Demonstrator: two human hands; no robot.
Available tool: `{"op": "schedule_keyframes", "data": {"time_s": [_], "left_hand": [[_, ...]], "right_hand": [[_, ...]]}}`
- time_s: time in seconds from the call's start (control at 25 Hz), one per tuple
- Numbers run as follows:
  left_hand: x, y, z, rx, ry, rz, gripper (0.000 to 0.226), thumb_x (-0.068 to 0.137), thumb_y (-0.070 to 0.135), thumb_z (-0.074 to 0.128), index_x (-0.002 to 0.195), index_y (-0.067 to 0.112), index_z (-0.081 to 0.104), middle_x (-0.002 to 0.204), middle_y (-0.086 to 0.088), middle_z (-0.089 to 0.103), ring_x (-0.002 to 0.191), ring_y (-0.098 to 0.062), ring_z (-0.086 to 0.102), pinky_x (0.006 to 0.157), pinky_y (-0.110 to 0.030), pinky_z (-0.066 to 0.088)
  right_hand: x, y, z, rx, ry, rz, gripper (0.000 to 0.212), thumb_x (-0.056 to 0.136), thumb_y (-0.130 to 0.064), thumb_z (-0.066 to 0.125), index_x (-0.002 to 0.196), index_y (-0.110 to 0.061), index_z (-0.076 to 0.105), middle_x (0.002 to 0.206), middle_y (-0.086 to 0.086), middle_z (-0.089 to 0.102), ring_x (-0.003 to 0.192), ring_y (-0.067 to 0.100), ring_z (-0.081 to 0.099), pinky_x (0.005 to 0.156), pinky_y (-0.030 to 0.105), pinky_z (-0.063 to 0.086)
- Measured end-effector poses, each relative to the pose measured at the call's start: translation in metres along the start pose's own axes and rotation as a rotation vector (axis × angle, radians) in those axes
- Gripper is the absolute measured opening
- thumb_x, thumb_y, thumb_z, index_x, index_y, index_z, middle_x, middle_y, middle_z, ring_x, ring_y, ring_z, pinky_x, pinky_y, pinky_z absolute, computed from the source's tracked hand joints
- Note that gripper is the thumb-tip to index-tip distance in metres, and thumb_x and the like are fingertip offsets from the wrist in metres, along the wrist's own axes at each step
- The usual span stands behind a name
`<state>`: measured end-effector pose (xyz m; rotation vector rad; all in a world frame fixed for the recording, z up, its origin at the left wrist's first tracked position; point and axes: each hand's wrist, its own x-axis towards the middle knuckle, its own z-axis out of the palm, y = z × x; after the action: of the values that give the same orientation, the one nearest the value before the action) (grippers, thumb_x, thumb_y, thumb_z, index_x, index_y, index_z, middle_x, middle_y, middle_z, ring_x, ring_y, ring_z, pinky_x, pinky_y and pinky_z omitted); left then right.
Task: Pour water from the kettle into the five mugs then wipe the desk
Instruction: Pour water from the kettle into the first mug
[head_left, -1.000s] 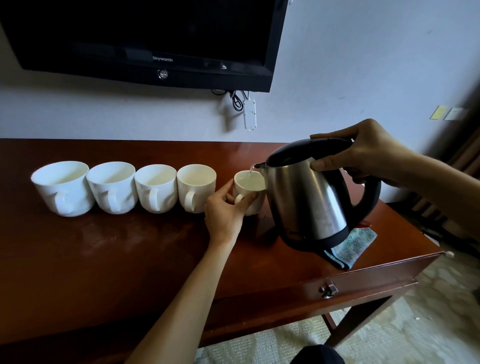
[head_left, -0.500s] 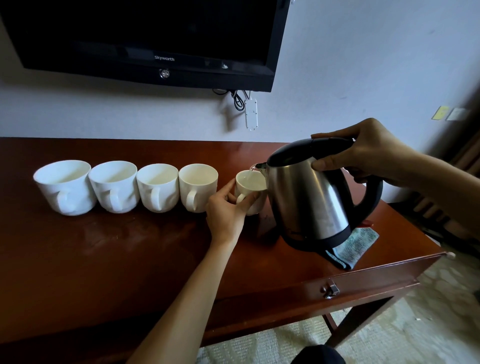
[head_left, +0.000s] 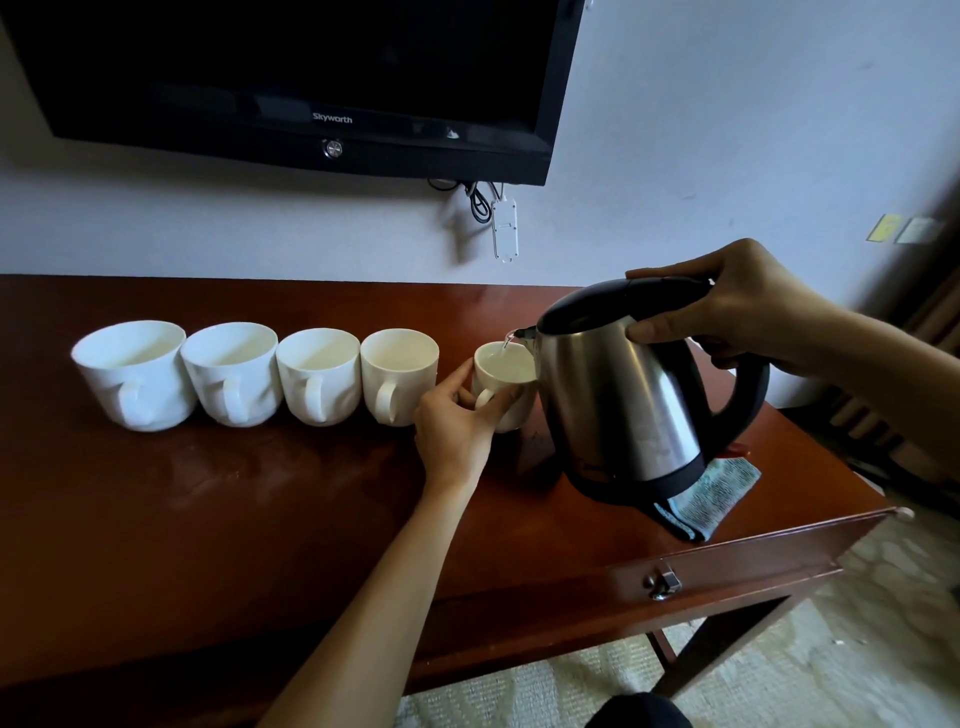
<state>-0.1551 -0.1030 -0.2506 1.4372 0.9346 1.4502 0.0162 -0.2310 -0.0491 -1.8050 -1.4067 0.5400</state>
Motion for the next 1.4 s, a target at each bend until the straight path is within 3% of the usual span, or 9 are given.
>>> {"op": "schedule_keyframes", "data": {"time_s": [0.56, 0.84, 1.12, 1.4], "left_hand": [[0.0007, 0.0012, -0.0001, 0.03, 0.002, 0.009, 0.088, 0.06, 0.072, 0.074, 0.127, 0.016, 0.072, 0.05, 0.014, 0.049, 0.052, -0.006, 0.043, 0.066, -0.054, 0.05], [0.0005, 0.0004, -0.0001, 0.025, 0.001, 0.015, 0.081, 0.061, 0.072, 0.075, 0.121, 0.017, 0.074, 0.049, 0.013, 0.047, 0.052, -0.007, 0.041, 0.064, -0.055, 0.049], [0.0014, -0.002, 0.0003, 0.038, 0.003, 0.042, 0.064, 0.072, 0.05, 0.087, 0.125, 0.017, 0.073, 0.048, 0.011, 0.043, 0.052, -0.007, 0.038, 0.06, -0.05, 0.047], [0.0008, -0.0007, 0.0003, 0.033, 0.004, 0.04, 0.077, 0.064, 0.07, 0.077, 0.122, 0.021, 0.074, 0.05, 0.011, 0.043, 0.052, -0.007, 0.04, 0.061, -0.054, 0.047]], "right_hand": [[-0.0003, -0.0006, 0.0008, -0.009, 0.005, 0.002, 0.051, 0.062, -0.017, 0.091, 0.111, -0.024, 0.078, 0.045, -0.003, 0.038, 0.041, 0.015, 0.028, 0.043, 0.023, 0.028], [-0.0005, -0.001, 0.0005, -0.003, 0.007, 0.008, 0.05, 0.065, -0.016, 0.091, 0.112, -0.025, 0.077, 0.042, -0.005, 0.037, 0.039, 0.014, 0.027, 0.043, 0.022, 0.028], [0.0013, -0.0003, 0.0012, -0.012, 0.005, 0.003, 0.049, 0.064, -0.017, 0.092, 0.11, -0.025, 0.078, 0.043, -0.004, 0.038, 0.04, 0.015, 0.028, 0.045, 0.025, 0.028], [0.003, 0.0017, 0.0009, 0.005, 0.004, 0.0, 0.049, 0.066, -0.013, 0.09, 0.112, -0.023, 0.078, 0.043, -0.005, 0.035, 0.039, 0.015, 0.026, 0.043, 0.023, 0.026]]}}
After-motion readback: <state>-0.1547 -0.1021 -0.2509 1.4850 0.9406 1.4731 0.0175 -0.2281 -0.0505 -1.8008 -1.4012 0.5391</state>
